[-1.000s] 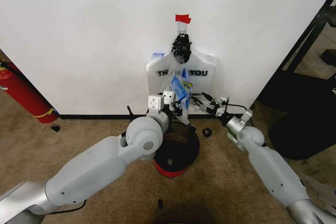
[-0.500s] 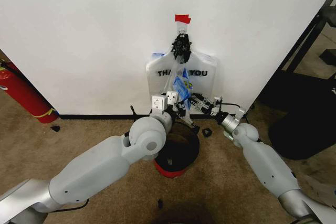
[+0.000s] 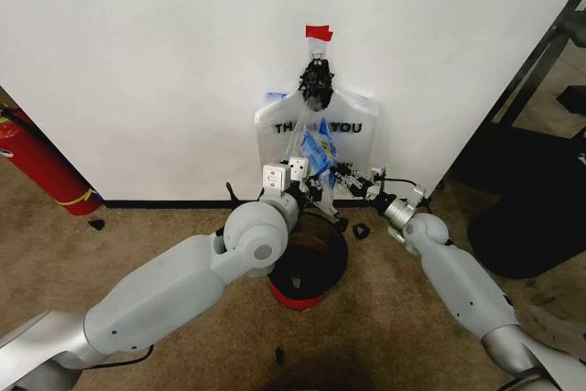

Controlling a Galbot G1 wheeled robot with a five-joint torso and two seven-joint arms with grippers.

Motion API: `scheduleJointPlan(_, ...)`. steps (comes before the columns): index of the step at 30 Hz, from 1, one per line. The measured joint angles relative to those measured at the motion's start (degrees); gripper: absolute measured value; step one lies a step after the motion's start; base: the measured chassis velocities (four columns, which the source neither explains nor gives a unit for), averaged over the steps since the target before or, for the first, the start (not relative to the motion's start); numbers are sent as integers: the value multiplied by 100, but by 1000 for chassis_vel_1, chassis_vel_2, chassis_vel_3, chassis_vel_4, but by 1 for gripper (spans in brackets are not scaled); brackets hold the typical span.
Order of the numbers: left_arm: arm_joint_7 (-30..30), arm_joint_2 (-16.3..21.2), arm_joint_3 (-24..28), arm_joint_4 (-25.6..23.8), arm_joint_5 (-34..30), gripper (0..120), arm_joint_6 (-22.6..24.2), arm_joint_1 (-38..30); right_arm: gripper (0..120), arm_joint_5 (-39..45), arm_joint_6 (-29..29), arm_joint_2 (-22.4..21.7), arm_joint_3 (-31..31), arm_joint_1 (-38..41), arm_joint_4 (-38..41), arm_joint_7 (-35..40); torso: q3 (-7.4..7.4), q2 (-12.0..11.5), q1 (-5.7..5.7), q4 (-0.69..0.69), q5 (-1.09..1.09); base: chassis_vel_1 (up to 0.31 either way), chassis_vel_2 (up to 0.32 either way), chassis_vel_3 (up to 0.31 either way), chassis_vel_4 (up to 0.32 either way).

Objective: Pick up the garbage bag from the wall and place it over the trash bin.

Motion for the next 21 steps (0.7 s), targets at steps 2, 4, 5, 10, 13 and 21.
scheduleJointPlan(2,0,9,-7,-6,4,0,-2,16,0,2,9,0,0,-6,0,3,0,0,0,0,0,0,0,0,0)
scheduleJointPlan(4,0,11,-10,-7,8,0,-3,23,0,4,11,0,0,-10,1,9,0,0,-1,0,0,0,0,0,0)
scheduleJointPlan(5,0,11,-12,-9,10,0,-4,28,0,5,14,0,0,-14,8,17,0,0,-1,0,0,0,0,0,0)
scheduleJointPlan(10,-1,27,-52,-49,27,0,-16,91,0,64,36,-57,25,-99,195,110,0,0,-1,0,0,0,0,0,0)
scheduleJointPlan(13,-2,50,-80,-78,33,0,-25,127,0,91,38,-90,55,-152,303,145,0,0,-1,0,0,0,0,0,0)
scheduleJointPlan(21,-8,177,-362,-361,90,0,-97,553,0,256,63,-320,330,-674,1095,350,0,0,-1,1,0,0,0,0,0)
